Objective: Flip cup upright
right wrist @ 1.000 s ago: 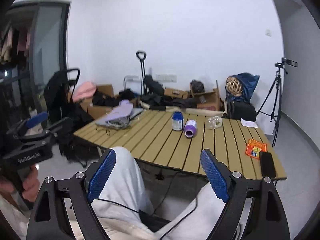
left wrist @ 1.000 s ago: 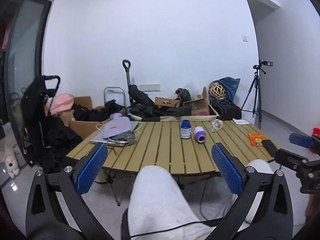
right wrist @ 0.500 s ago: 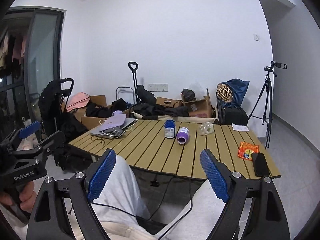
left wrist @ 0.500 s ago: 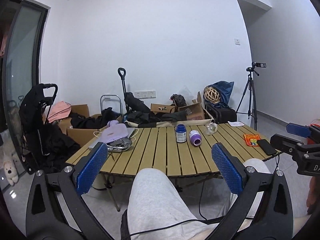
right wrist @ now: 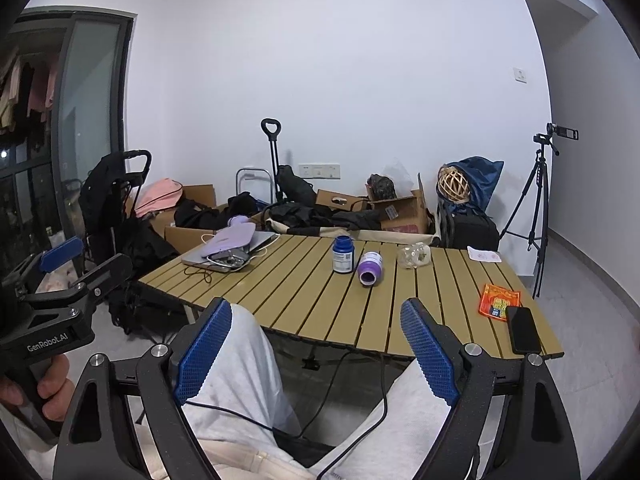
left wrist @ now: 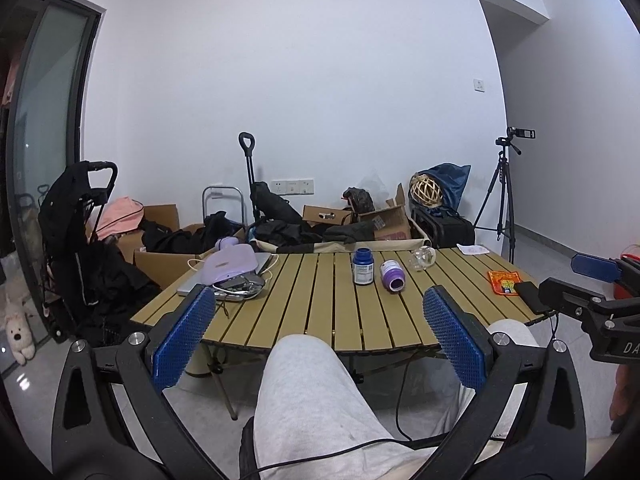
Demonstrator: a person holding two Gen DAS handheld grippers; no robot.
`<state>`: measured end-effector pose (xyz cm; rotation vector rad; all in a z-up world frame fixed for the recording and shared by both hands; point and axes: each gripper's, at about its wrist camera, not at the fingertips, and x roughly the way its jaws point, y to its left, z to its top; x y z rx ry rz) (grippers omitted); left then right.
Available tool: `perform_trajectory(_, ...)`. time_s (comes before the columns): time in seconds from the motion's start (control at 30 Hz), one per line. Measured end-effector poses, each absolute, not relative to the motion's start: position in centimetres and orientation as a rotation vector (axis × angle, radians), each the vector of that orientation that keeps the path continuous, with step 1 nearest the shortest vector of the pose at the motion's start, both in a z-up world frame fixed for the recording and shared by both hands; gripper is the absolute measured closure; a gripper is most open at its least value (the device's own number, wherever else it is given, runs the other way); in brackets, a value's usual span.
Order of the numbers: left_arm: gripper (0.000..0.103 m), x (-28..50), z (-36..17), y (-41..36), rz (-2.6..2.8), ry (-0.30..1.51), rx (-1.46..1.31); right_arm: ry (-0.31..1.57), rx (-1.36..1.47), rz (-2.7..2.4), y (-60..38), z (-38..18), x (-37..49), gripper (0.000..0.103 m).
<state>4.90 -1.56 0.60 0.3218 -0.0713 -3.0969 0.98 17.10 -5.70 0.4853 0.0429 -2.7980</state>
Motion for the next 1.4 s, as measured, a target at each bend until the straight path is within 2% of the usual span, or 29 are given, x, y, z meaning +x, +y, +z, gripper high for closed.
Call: perform_trajectory(1.4, 0.0, 5.12, 0.76, -2.01, -3.103, -0.07, 0.317, 0.055, 0.506, -2.786, 16.47, -5.68, 1.14, 0.013)
